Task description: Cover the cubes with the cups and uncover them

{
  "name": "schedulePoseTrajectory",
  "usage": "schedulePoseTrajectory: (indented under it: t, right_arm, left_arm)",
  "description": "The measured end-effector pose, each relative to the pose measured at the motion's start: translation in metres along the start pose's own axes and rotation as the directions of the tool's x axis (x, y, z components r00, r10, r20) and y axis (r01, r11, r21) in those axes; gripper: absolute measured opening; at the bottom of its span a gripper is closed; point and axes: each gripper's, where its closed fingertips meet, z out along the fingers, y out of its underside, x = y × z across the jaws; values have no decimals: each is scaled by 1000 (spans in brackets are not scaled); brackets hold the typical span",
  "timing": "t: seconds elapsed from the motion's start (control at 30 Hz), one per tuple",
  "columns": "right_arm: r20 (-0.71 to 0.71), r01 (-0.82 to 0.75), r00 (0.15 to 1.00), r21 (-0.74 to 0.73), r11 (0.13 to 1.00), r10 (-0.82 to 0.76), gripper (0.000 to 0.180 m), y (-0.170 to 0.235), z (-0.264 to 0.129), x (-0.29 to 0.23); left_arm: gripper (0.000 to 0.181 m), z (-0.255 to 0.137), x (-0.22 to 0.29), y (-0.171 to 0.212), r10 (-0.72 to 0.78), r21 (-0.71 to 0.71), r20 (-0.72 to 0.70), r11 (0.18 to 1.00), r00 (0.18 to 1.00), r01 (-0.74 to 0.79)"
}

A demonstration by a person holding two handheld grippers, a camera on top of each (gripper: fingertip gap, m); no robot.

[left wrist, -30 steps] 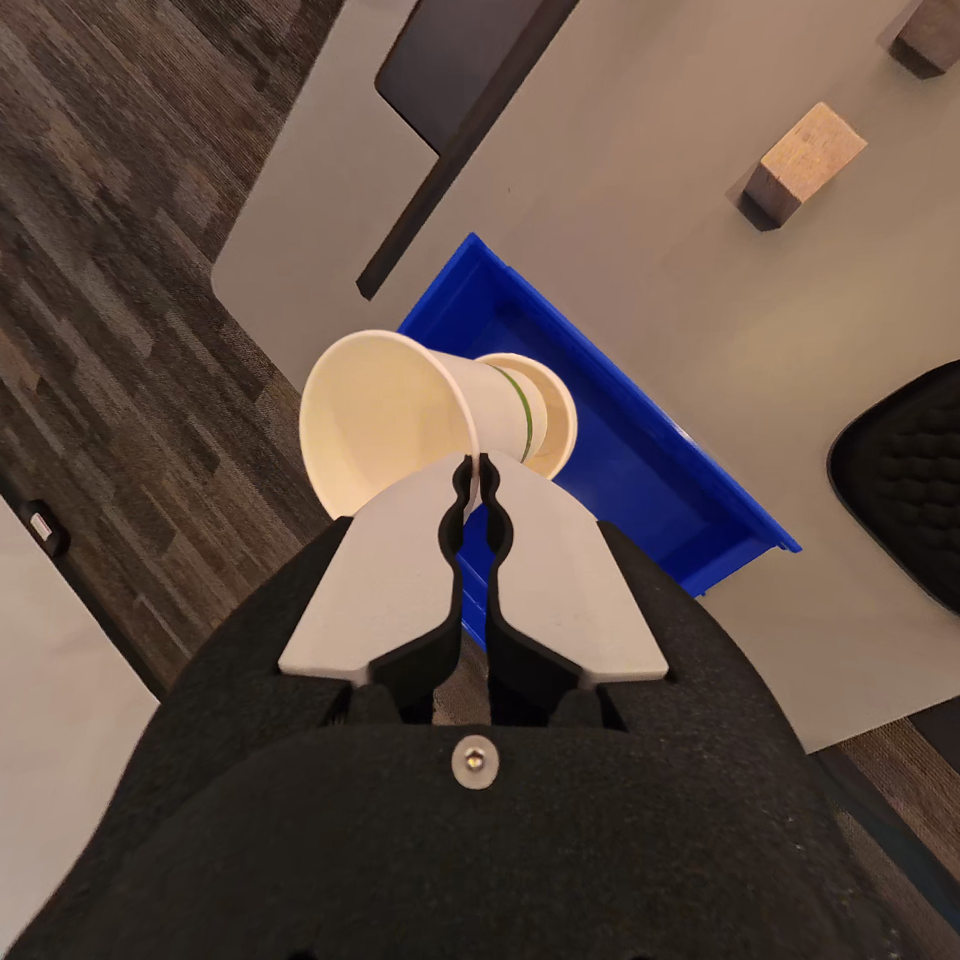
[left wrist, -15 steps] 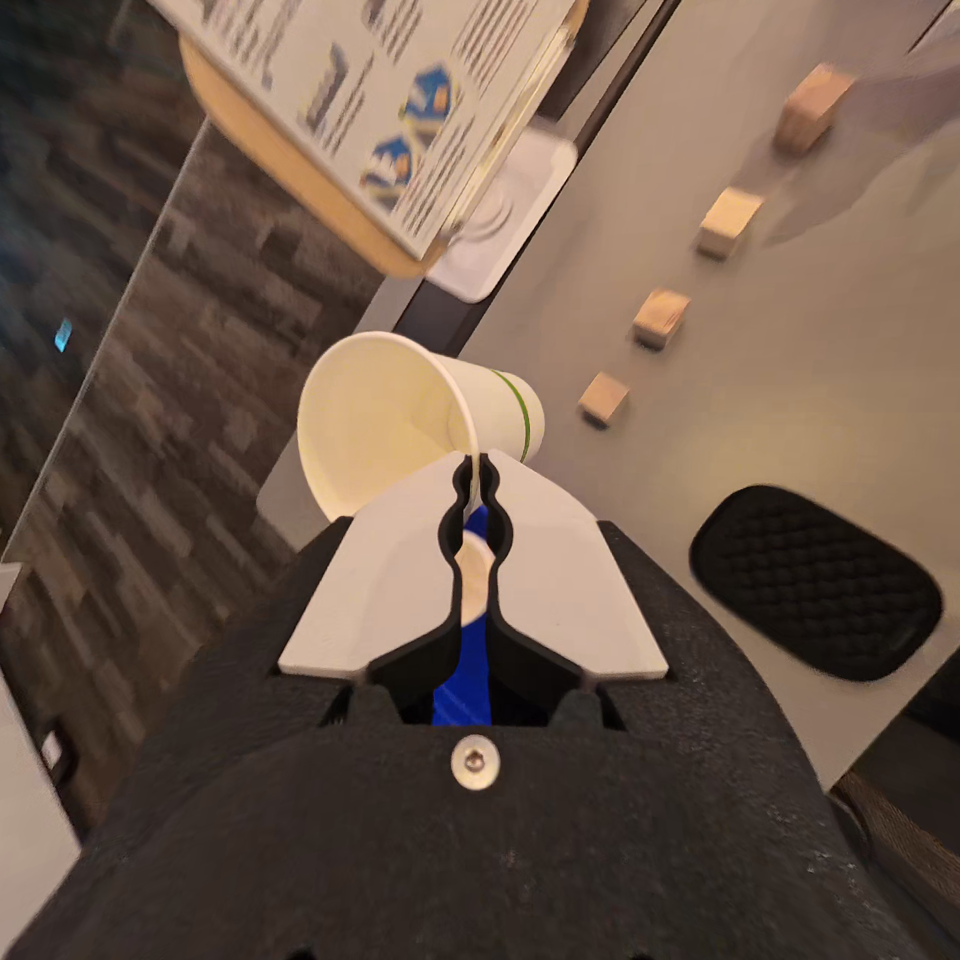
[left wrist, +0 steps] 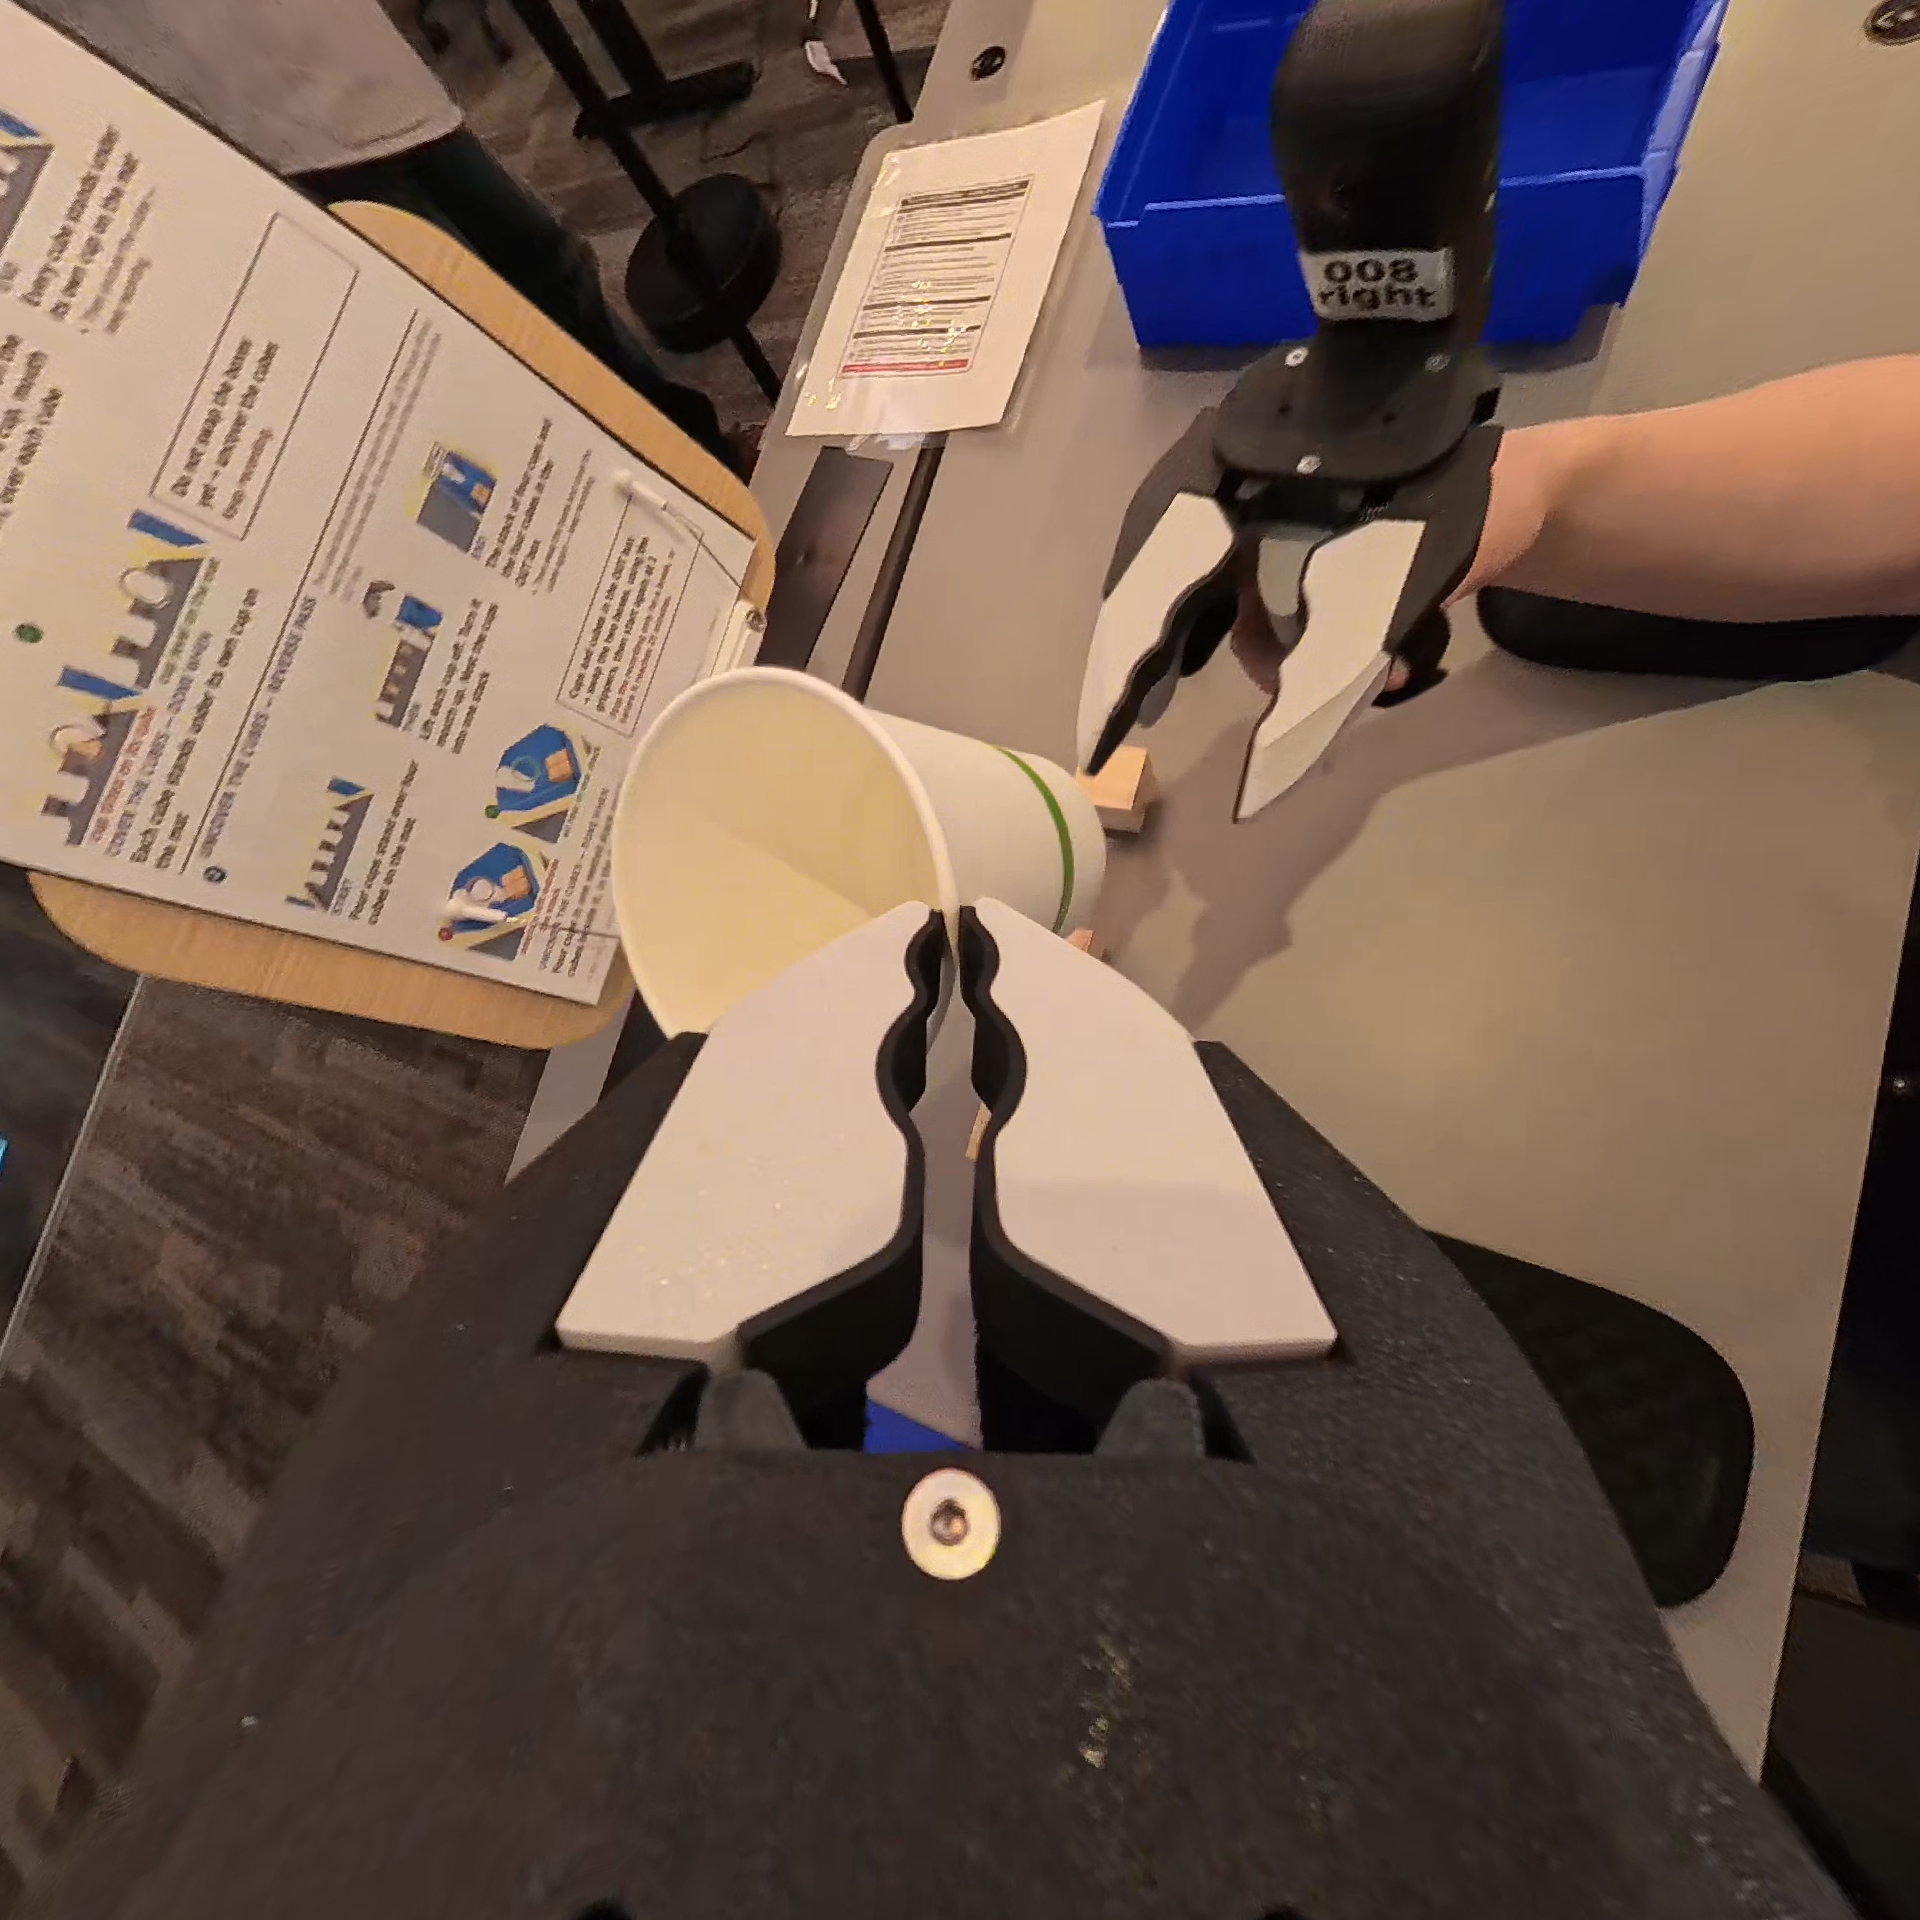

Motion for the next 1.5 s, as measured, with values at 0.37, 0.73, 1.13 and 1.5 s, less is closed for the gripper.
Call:
schedulePoseTrajectory:
  t: [0.37,0.73,1.13,1.5]
  right_arm:
    - [30,-208,978,114,972,205,31,0,1,14]
    - [167,-291,953,255,922,255,4,-23,-21,19]
    - [127,-70,992,348,935,27,3,-48,-45,11]
    - [193,-80,981,296,952,23,2,-49,-53,6]
  left_arm:
    - [2,24,9,-9,25,4,-38,1000,999,-25]
    - [3,26,11,-10,87,26,27,996,996,-88]
    - [2,29,26,-6,8,153,-30,988,1000,-3]
    - [12,32,34,-8,-26,196,-63,980,998,38]
